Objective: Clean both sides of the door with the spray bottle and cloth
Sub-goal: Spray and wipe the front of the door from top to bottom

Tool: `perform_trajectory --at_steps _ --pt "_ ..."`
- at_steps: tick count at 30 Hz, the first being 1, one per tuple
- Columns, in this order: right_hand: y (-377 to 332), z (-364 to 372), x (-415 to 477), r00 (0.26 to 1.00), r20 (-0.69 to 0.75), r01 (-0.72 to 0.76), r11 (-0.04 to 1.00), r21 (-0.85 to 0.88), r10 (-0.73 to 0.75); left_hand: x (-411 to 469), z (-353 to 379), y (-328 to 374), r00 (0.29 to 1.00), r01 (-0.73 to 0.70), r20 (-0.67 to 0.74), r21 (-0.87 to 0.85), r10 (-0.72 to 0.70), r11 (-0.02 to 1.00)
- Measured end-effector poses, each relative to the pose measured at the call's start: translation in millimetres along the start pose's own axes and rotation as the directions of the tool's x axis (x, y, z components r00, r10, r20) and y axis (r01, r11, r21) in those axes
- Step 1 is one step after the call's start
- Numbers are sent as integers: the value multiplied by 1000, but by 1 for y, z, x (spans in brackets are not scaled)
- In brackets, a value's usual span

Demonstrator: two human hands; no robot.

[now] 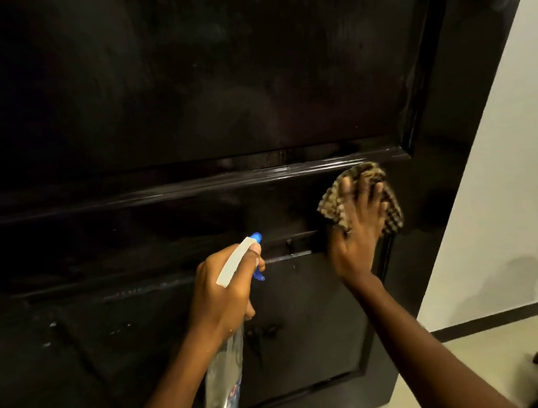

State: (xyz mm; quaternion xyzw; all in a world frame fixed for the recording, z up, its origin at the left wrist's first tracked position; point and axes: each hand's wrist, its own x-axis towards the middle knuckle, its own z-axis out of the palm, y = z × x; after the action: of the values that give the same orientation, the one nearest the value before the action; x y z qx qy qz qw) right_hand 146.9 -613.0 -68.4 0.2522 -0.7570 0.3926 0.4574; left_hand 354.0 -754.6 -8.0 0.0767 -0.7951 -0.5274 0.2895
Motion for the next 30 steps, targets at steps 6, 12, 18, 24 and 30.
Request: perform_trajectory --at_steps 6,12,18,24,30 --pt "-94 19 21 854 -176 -444 862 246 490 -17 -28 -13 996 48 -73 61 -44 997" --pt "-175 62 -37 991 104 82 997 -12 -80 -34 -75 -20 958 58 -283 48 -42 997" --pt "-107 50 -36 895 151 441 885 -150 -420 -35 -109 -27 937 2 -348 69 23 998" --pt "-171 63 -24 977 -70 -198 978 71 203 -43 -138 -37 910 11 -415 62 16 998" --pt "-245 95 -60 992 71 106 992 -63 -101 -65 -175 -46 848 26 -530 33 -4 999"
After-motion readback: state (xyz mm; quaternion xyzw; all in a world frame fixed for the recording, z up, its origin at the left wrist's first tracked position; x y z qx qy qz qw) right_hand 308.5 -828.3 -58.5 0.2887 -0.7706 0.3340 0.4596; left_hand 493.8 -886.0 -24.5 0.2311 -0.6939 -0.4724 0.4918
